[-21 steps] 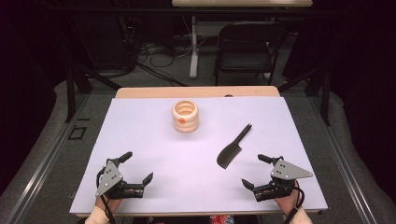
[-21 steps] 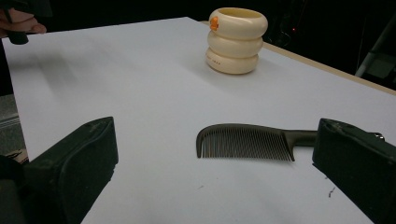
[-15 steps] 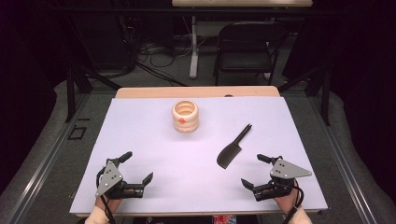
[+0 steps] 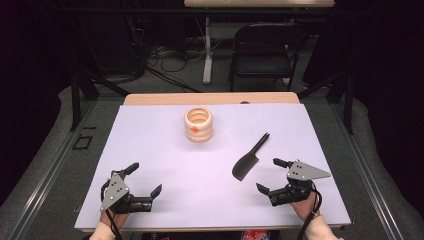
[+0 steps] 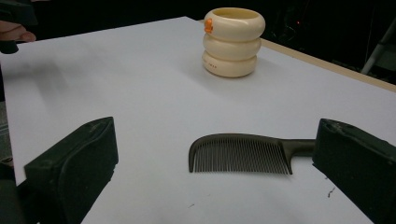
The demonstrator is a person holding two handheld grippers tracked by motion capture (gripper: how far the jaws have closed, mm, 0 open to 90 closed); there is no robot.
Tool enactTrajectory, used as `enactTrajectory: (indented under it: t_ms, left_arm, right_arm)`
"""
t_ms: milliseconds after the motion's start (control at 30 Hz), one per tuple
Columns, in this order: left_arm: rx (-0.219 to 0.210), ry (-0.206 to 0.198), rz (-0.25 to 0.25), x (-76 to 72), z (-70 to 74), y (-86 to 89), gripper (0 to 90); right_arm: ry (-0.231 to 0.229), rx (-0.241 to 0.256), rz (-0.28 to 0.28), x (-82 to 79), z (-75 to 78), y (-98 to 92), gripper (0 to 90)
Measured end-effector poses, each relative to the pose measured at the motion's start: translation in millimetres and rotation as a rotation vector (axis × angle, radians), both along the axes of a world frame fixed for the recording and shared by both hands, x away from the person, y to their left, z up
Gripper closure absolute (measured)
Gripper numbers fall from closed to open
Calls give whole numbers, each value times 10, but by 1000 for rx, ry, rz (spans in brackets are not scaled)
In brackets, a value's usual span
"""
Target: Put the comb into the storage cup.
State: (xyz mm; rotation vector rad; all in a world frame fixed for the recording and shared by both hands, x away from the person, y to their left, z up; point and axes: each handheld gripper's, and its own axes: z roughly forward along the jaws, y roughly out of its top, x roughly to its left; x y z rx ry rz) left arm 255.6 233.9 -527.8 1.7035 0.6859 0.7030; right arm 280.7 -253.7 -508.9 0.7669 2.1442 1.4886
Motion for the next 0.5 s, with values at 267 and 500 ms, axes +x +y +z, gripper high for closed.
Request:
enactTrajectory:
  t_ms: [267, 500]
  left_arm:
    - [2, -1, -15, 10, -2, -12, 1]
    - [1, 0, -11, 9, -5, -9, 1]
  right_arm:
    - [10, -5, -16, 219, 38, -4, 0]
    - [17, -20, -29, 485, 49, 17, 0]
